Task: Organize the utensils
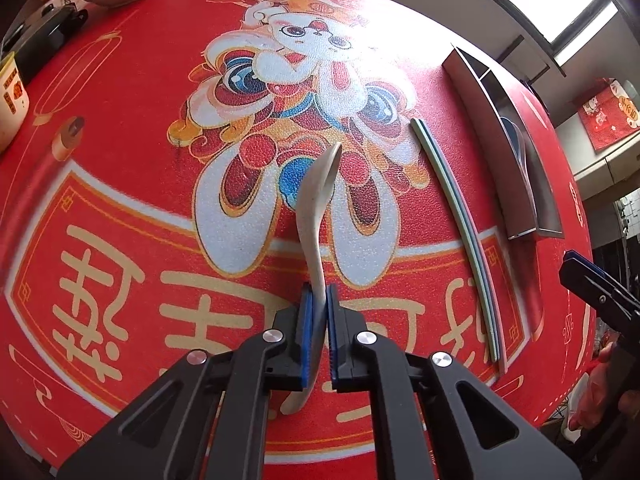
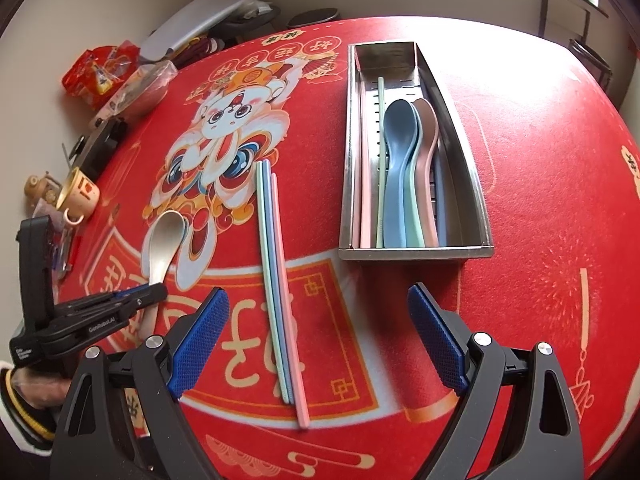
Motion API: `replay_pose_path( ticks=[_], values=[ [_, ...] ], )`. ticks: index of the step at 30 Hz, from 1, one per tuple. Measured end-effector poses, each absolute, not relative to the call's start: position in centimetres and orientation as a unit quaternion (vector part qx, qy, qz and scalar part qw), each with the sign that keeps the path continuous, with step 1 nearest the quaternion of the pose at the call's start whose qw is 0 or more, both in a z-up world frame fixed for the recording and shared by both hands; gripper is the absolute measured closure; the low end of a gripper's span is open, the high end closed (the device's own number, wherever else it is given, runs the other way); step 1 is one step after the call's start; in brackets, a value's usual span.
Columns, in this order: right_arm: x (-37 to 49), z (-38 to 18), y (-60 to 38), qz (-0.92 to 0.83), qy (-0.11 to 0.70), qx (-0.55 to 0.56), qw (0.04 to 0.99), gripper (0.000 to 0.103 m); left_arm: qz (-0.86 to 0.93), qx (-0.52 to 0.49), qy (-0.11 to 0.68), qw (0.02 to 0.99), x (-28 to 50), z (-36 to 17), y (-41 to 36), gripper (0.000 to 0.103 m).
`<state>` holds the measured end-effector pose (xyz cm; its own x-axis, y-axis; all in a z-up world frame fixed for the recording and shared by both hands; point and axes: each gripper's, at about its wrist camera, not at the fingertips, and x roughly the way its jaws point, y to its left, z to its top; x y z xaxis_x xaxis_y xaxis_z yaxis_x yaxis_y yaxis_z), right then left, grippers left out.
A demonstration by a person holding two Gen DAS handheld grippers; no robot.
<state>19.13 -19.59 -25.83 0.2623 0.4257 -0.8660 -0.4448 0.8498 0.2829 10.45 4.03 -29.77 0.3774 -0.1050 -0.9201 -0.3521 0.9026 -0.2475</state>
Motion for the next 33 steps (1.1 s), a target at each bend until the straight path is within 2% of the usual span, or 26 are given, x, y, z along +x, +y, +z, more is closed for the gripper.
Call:
replay_pose_path(
  ticks=[19, 20, 21, 22, 28, 29, 30, 32, 33],
  values=[
    [18.4, -25.8, -18.5, 0.313, 0.544, -0.002, 0.778, 0.016, 0.072, -0.215, 0.545, 0.807, 9.7, -29.6, 4.6, 0.097],
    [18.3, -25.8, -18.3, 0.318, 0.544, -0.003, 0.776, 0.018, 0.071, -0.216, 0.543, 0.808, 9.5, -29.6, 4.7, 0.097],
    [18.2, -25.9, -18.0, 0.322, 0.547, -0.006, 0.772, 0.031, 0.070, -0.218, 0.542, 0.809, 9.4, -29.5, 4.8, 0.097],
    [18.2, -26.2, -17.7, 0.325, 0.553, -0.010, 0.767, 0.036, 0.069, -0.220, 0.541, 0.809, 9.3, -29.5, 4.9, 0.097],
    [17.8, -26.9, -16.4, 0.332, 0.566, -0.021, 0.754, 0.042, 0.074, -0.214, 0.544, 0.808, 8.8, -29.7, 5.5, 0.095],
    [17.7, -26.8, -16.2, 0.334, 0.565, -0.023, 0.754, 0.042, 0.078, -0.208, 0.545, 0.808, 8.7, -29.5, 5.6, 0.092],
    [17.6, -26.8, -16.0, 0.335, 0.565, -0.024, 0.754, 0.042, 0.082, -0.200, 0.546, 0.810, 8.6, -29.3, 5.7, 0.082],
    [17.5, -26.8, -15.7, 0.337, 0.565, -0.025, 0.753, 0.042, 0.093, -0.185, 0.543, 0.814, 8.6, -28.9, 5.8, 0.069],
    [17.6, -26.9, -15.6, 0.337, 0.566, -0.025, 0.752, 0.042, 0.097, -0.179, 0.540, 0.817, 8.5, -28.6, 5.9, 0.068]
  ],
)
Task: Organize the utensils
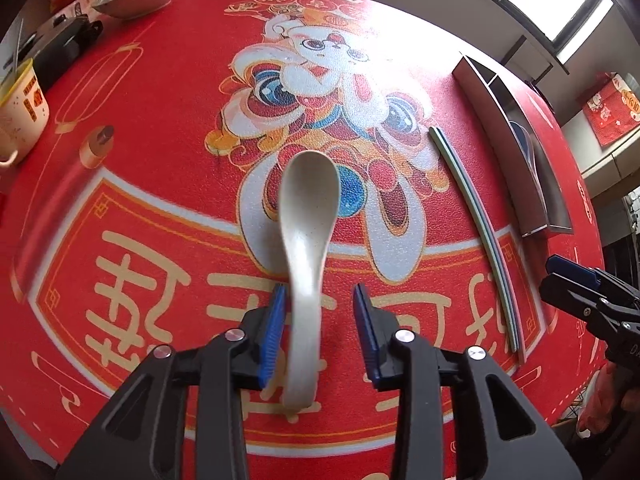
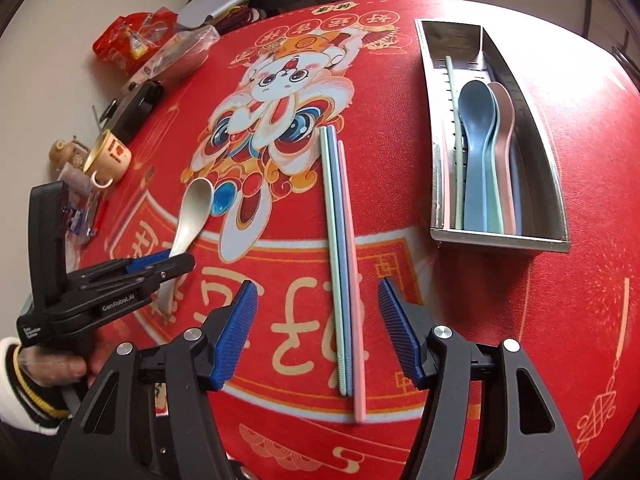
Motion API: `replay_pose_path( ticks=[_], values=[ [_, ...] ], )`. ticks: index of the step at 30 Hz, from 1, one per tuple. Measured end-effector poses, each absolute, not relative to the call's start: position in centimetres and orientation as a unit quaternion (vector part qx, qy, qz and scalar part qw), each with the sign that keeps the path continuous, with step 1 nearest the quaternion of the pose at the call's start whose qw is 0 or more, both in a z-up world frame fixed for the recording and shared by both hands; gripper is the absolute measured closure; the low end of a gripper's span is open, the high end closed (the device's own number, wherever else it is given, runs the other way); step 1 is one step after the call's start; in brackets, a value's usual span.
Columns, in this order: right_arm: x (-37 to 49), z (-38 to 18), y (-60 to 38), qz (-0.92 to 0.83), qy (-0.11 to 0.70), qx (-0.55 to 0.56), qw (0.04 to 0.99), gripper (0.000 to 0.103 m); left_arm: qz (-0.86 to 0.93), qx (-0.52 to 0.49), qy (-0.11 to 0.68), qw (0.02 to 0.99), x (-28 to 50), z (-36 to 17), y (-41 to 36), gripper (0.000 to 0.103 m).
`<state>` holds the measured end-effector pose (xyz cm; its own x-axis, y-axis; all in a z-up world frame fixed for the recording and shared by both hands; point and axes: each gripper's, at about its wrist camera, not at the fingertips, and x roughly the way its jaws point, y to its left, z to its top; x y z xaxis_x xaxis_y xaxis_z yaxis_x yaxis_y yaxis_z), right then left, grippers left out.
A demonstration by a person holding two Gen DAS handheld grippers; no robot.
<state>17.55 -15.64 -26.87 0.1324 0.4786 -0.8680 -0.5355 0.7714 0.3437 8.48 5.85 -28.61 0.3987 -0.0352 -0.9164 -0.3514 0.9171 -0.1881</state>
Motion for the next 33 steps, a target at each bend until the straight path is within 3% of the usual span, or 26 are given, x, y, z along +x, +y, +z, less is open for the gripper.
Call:
replay_pose_path(
  ticks=[4, 5, 7, 23, 26, 29, 33],
  values=[
    [17.6, -27.0, -15.6, 0.338, 0.568, -0.021, 0.750, 0.042, 0.098, -0.158, 0.529, 0.828, 8.4, -27.7, 5.8, 0.070],
    [17.7, -27.1, -15.6, 0.339, 0.569, -0.019, 0.749, 0.042, 0.101, -0.148, 0.531, 0.828, 8.5, -27.5, 5.7, 0.078],
    [17.7, -27.1, -15.6, 0.339, 0.570, -0.017, 0.748, 0.042, 0.102, -0.130, 0.533, 0.830, 8.5, -27.3, 5.4, 0.084],
    [17.9, -28.1, -16.4, 0.349, 0.580, -0.001, 0.736, 0.042, 0.133, 0.028, 0.553, 0.822, 8.9, -28.1, 1.4, 0.084],
    [18.0, -28.2, -16.5, 0.350, 0.581, 0.002, 0.735, 0.042, 0.143, 0.022, 0.556, 0.819, 8.7, -28.4, 1.8, 0.084],
    [18.0, -28.1, -16.4, 0.354, 0.581, 0.002, 0.733, 0.042, 0.144, -0.018, 0.564, 0.813, 8.3, -28.9, 3.1, 0.095],
    [17.9, -28.0, -16.1, 0.358, 0.580, -0.001, 0.731, 0.042, 0.139, -0.083, 0.558, 0.814, 7.5, -29.2, 4.7, 0.096]
  ],
)
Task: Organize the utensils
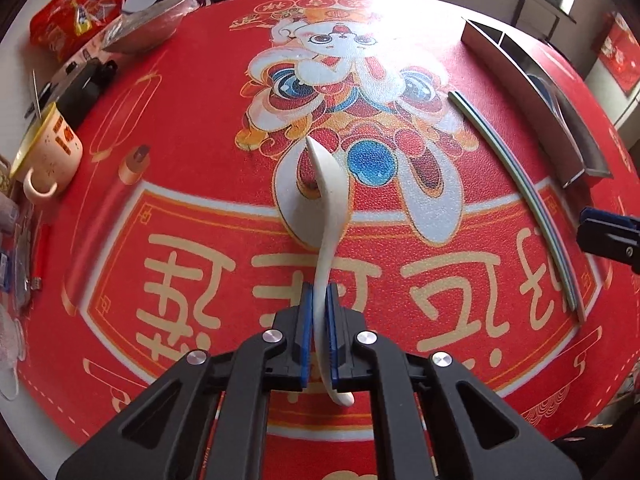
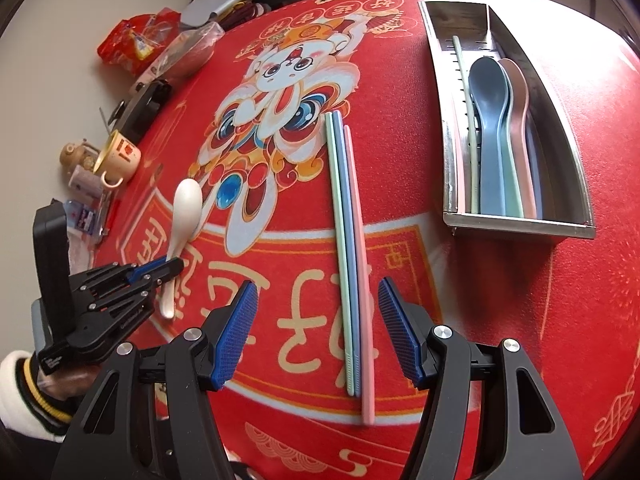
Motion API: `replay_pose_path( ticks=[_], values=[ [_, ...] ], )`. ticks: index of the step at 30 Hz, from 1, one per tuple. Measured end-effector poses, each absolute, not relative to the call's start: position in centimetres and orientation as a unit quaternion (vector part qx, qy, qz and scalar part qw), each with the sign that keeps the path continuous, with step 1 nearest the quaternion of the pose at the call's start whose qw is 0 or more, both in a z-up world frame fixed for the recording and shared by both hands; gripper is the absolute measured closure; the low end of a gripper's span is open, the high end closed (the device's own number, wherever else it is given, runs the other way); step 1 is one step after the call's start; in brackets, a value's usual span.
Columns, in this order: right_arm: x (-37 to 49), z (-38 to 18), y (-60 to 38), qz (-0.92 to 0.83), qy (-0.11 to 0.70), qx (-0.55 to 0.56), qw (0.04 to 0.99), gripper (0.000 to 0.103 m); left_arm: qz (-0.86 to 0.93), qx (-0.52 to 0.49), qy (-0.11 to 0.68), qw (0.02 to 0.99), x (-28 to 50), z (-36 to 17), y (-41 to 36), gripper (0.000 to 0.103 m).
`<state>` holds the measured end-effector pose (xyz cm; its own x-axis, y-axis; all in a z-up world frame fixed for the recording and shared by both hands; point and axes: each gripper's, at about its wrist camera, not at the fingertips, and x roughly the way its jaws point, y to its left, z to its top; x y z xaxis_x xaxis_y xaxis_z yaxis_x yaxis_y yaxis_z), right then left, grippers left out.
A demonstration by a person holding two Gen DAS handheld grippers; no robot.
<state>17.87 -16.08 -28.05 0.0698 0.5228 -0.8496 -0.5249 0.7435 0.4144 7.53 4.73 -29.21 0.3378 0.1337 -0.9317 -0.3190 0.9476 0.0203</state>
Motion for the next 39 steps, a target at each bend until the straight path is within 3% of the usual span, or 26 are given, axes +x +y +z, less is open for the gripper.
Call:
replay_pose_path(
  ticks=[3, 8, 13, 18, 39],
  values=[
    [17.7, -28.0, -15.9, 0.360, 0.580, -0.004, 0.731, 0.043, 0.131, -0.134, 0.549, 0.815, 7.0, -29.3, 5.8, 0.097],
    [17.7, -28.2, -15.5, 0.362, 0.585, -0.007, 0.726, 0.054, 0.124, -0.168, 0.540, 0.816, 6.7, -29.4, 6.4, 0.097],
    [17.6, -28.5, -14.9, 0.365, 0.583, -0.026, 0.726, 0.076, 0.120, -0.164, 0.539, 0.817, 6.8, -29.4, 6.3, 0.097],
    [17.9, -28.7, -13.8, 0.360, 0.573, -0.067, 0.733, 0.084, 0.115, -0.168, 0.538, 0.818, 6.8, -29.5, 6.5, 0.096],
    [20.3, -30.2, -10.4, 0.318, 0.575, -0.116, 0.745, 0.086, 0.098, -0.168, 0.534, 0.823, 6.6, -29.6, 6.9, 0.096]
  ],
)
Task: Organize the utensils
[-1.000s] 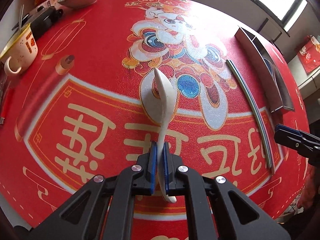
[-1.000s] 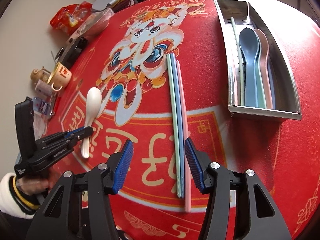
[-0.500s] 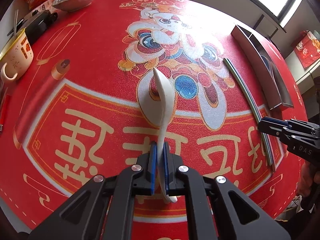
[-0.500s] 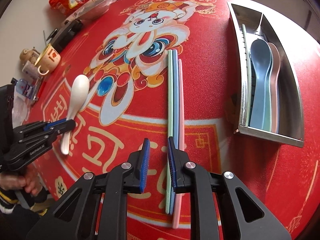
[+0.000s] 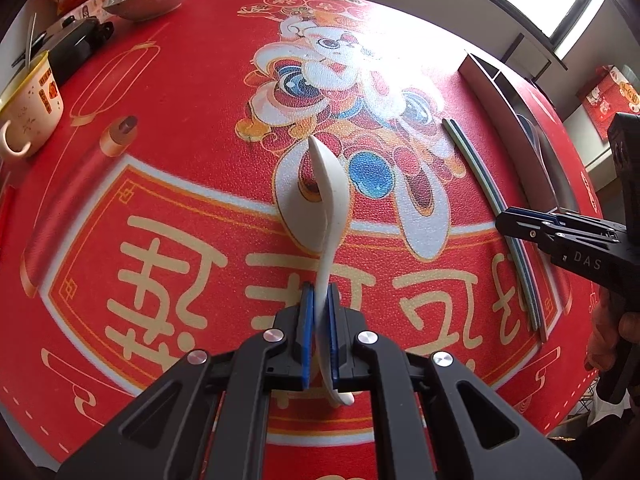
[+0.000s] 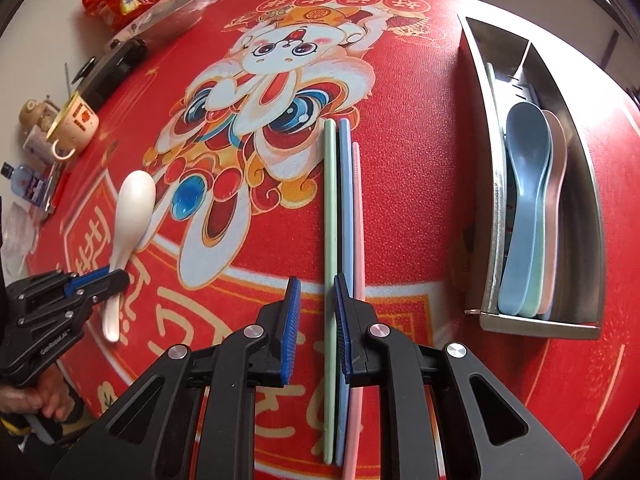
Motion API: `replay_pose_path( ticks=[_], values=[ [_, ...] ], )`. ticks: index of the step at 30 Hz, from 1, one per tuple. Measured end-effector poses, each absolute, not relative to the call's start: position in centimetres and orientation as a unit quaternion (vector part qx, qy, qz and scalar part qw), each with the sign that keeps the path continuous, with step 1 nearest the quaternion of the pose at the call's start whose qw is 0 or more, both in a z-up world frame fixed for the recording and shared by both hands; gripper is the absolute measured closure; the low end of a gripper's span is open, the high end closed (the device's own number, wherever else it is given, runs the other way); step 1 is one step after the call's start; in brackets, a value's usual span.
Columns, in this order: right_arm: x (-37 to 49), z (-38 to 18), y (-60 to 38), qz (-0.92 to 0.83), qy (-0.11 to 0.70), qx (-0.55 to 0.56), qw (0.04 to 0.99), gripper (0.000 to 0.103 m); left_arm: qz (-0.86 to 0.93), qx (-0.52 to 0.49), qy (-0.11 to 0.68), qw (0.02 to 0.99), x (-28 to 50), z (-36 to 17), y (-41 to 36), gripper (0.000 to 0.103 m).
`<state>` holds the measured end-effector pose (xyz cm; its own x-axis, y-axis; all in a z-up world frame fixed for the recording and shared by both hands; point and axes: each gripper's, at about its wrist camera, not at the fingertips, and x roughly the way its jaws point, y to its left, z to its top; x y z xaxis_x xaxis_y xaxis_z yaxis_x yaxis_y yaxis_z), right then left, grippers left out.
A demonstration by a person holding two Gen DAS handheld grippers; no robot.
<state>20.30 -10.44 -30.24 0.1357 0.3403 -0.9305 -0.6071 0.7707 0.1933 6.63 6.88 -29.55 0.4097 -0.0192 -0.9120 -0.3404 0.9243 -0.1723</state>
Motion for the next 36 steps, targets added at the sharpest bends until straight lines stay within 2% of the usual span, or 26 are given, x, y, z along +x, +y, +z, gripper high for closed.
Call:
replay_pose_path(
  ticks=[14, 36],
  values=[
    [20.5, -30.4, -8.9, 0.317, 0.545, -0.166, 0.759, 0.091, 0.098, -0.167, 0.535, 0.823, 6.6, -29.5, 6.9, 0.096],
    [18.8, -30.4, -10.8, 0.317, 0.540, -0.141, 0.767, 0.091, 0.096, -0.179, 0.534, 0.821, 6.6, -29.5, 7.4, 0.096]
  ],
)
